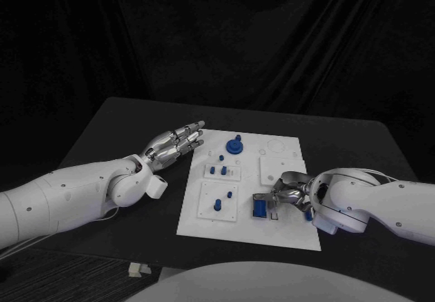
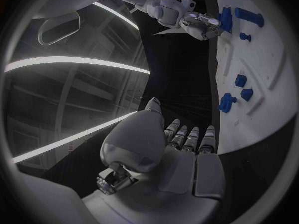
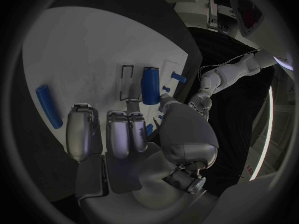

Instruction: Assemble the parts on the task board

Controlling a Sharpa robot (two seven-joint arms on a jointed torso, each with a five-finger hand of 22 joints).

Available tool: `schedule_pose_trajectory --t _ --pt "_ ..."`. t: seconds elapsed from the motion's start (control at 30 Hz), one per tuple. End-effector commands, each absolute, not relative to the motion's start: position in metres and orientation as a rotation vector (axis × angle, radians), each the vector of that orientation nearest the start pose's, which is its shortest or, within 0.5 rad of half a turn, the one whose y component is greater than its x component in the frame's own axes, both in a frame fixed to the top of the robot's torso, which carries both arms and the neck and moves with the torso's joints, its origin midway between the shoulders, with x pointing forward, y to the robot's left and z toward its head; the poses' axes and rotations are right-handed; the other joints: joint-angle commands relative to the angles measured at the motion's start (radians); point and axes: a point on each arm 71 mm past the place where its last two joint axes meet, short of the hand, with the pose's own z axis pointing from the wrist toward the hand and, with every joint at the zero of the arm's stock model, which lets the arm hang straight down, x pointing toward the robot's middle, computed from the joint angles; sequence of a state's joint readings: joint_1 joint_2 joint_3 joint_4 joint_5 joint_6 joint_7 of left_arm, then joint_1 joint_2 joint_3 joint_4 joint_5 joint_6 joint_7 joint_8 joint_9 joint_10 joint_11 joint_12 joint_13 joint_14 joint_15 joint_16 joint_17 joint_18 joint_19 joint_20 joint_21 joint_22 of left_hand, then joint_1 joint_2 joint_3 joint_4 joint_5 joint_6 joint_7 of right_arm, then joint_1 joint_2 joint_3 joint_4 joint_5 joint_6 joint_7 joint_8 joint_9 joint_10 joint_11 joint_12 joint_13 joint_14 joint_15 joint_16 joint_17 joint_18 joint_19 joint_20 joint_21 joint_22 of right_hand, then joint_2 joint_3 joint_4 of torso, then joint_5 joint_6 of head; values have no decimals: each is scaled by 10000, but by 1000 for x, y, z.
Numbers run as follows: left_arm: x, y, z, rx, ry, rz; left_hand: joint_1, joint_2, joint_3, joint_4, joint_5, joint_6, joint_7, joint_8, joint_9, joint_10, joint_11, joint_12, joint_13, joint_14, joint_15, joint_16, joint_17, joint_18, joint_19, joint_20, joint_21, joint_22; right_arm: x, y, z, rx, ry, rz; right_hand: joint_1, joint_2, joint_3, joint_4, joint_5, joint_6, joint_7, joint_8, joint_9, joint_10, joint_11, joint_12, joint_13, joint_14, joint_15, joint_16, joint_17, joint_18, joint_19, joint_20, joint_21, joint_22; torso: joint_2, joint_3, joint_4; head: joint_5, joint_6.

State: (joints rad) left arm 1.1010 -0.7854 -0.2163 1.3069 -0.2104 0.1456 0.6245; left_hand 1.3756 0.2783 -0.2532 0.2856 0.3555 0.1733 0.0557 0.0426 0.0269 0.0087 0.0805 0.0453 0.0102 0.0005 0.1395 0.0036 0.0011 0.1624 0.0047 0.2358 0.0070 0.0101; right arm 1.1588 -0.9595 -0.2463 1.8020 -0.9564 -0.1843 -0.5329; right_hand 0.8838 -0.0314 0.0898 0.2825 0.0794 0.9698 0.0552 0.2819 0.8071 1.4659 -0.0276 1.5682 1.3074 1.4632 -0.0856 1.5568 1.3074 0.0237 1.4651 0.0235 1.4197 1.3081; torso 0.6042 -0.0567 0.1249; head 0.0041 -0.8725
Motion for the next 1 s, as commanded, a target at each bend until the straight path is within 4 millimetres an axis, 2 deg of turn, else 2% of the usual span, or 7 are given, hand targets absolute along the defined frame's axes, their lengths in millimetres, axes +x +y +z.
schedule_pose_trajectory --t 0.03,0.3,0.53,0.63,0.8,0.9,1.0 --pt "459 220 -282 -8443 16976 -18307 59 43 55 6 48 -3 73 58 13 -6 46 49 11 -5 64 -36 -11 63 -4 67 -26 9 373 -205 -285 3780 24203 4788 -6 -70 -73 -14 -63 -90 3 -33 -16 1049 102 26 2634 993 67 -41 2230 171 301 88 -50 2084 -2 -2 -3 9 -2" --pt "459 220 -282 -8470 17043 -18307 65 47 64 -2 59 1 97 60 14 -6 59 52 12 -5 77 -36 -11 62 -3 78 -24 12 374 -206 -284 3901 23957 4947 -108 -233 -546 73 -276 -247 45 -27 -31 1049 139 26 2634 992 98 -41 2227 178 288 113 -86 2075 -4 -3 0 15 -2" --pt "458 221 -283 -8488 17046 -18301 65 47 64 -2 59 1 97 60 14 -6 59 52 12 -5 77 -36 -11 62 -3 78 -24 12 379 -208 -274 3805 22389 5656 -137 -35 -803 54 -179 -473 87 17 -8 1049 174 26 2634 1017 125 13 2344 143 356 134 45 2122 -9 3 -2 47 -2" --pt "458 222 -283 -8495 17030 -18284 65 47 64 -2 59 1 97 60 14 -6 59 52 12 -5 77 -36 -11 62 -3 78 -24 12 381 -209 -263 3145 20932 6090 285 12 -975 4 138 -712 129 132 15 1049 209 26 2634 1032 157 47 2417 121 401 164 136 2153 -8 5 9 60 -2" --pt "458 222 -283 -8501 17003 -18253 67 50 69 -5 59 31 119 71 19 -5 73 57 13 -5 87 -36 -11 61 -2 87 -23 14 380 -212 -243 1354 18507 6382 1248 -56 -1229 -93 667 -1250 234 297 1 1049 302 26 2634 1039 238 66 2456 101 431 236 217 2179 -14 -3 -3 68 -2" --pt "458 223 -283 -8499 16976 -18242 68 48 71 -7 59 38 126 74 20 -3 86 66 15 -5 87 -36 -11 62 -1 91 -23 14 377 -214 -232 49 17282 6339 1633 -119 -1314 -112 696 -1588 301 297 -38 1049 335 26 2634 1052 271 93 2520 99 430 270 225 2182 -9 -8 9 68 -2" --pt "458 223 -282 -8500 16948 -18230 74 43 74 -12 64 52 153 82 22 2 102 79 18 -5 92 -36 -11 63 1 99 -21 19 375 -215 -228 -812 16705 6250 2045 -228 -1436 -23 506 -2380 423 160 -155 1049 343 26 2634 1019 281 30 2369 131 353 291 98 2139 8 -3 -8 88 -2"
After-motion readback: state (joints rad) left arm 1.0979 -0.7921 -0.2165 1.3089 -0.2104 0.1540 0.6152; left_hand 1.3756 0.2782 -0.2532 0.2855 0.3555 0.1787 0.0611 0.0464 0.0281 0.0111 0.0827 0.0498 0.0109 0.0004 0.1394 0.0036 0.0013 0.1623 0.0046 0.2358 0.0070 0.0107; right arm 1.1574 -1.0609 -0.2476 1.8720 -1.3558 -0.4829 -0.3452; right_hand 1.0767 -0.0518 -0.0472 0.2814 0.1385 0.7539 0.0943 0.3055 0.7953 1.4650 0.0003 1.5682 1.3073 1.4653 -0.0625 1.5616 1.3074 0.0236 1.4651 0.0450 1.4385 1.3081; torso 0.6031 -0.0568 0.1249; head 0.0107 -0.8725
